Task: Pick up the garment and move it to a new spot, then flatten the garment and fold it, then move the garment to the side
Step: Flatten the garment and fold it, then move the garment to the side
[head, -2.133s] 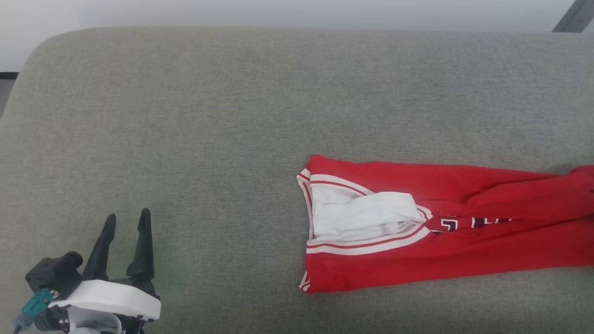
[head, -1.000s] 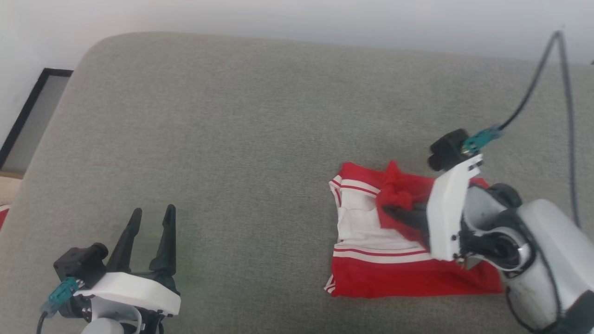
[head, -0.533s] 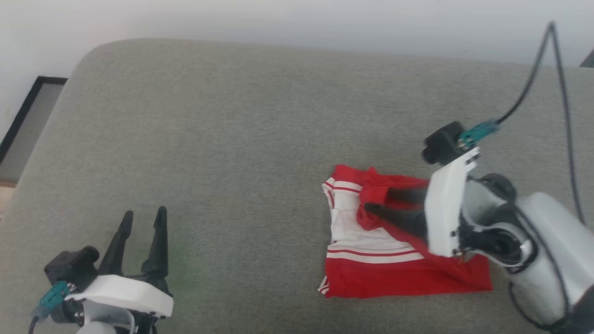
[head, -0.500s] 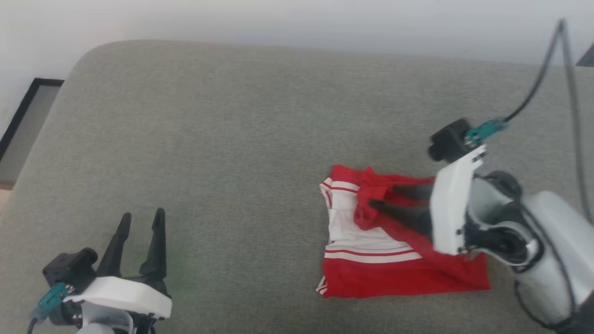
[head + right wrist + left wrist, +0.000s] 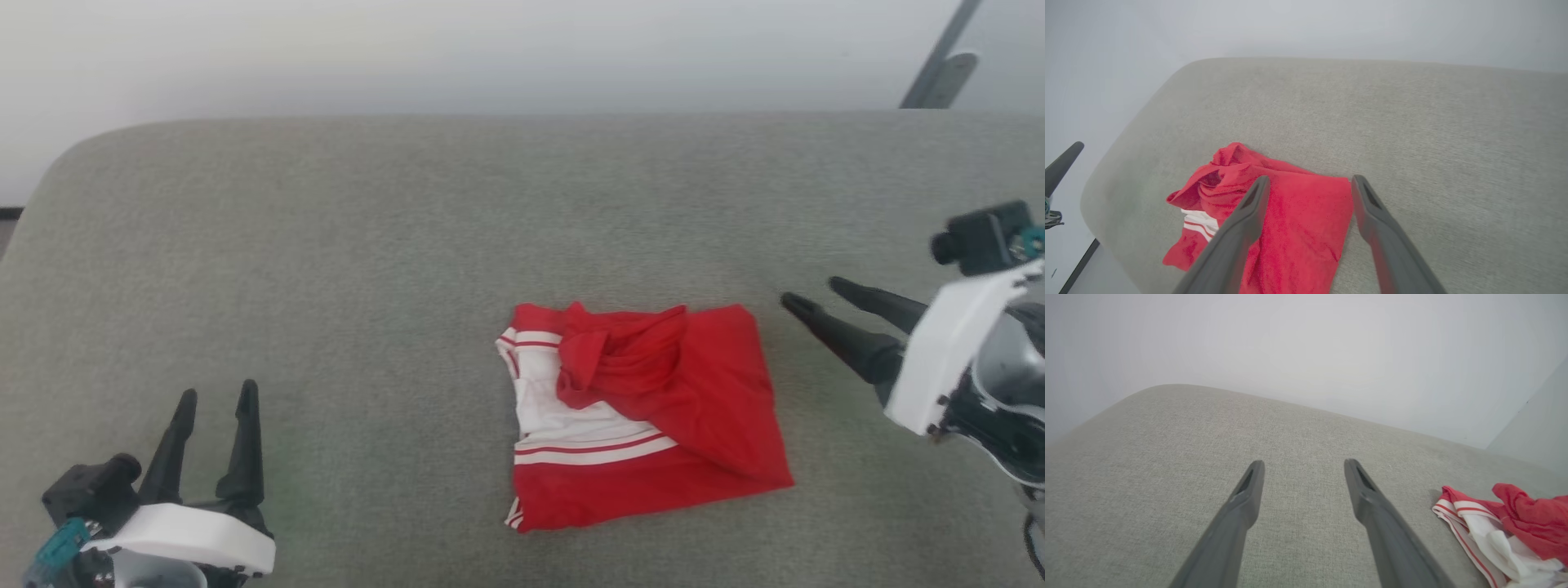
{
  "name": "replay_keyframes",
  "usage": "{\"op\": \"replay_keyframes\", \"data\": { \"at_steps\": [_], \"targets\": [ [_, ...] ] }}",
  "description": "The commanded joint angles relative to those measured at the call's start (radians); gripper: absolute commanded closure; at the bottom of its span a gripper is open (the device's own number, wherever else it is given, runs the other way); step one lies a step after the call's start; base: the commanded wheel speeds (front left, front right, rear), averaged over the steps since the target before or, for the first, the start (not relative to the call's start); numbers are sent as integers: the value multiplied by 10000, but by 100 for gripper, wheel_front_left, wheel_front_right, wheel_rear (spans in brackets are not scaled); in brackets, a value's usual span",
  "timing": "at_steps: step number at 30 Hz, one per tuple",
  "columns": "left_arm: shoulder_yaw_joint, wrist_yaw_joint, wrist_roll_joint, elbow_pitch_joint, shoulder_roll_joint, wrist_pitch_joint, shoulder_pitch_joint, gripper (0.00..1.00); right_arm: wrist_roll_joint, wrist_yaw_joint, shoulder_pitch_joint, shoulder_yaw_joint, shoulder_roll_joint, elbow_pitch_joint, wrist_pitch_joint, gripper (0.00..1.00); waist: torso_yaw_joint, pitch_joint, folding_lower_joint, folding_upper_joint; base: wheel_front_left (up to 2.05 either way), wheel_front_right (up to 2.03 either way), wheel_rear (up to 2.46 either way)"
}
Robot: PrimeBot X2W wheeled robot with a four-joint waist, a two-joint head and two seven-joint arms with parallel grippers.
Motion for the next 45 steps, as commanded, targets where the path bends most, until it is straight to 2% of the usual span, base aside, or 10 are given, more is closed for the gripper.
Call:
{"op": "replay_keyframes", "data": {
  "at_steps": [1,10,25,32,45],
  "targets": [
    [65,22,113,-33,55,-43,176,0,-129,-1,214,-77,-55,69,-300,0,-223,-137,0,-1,0,0,0],
    [158,2,183,12,217,-47,508,0,-572,-1,1128,-510,-334,748,-3009,0,-879,-539,0,-1,0,0,0],
    [439,-196,208,153,331,-46,1045,0,-1093,-1,1770,257,-743,2443,-6378,0,-1214,-1052,0,-1,0,0,0],
    [666,-290,268,276,266,-47,1193,0,-1102,-2,1730,789,-685,3127,-7283,0,-1165,-1211,0,-1,0,0,0],
    [859,-363,431,177,215,-47,1372,0,-921,-2,1663,1080,-662,3435,-7614,0,-982,-1310,0,-1,0,0,0]
  ]
}}
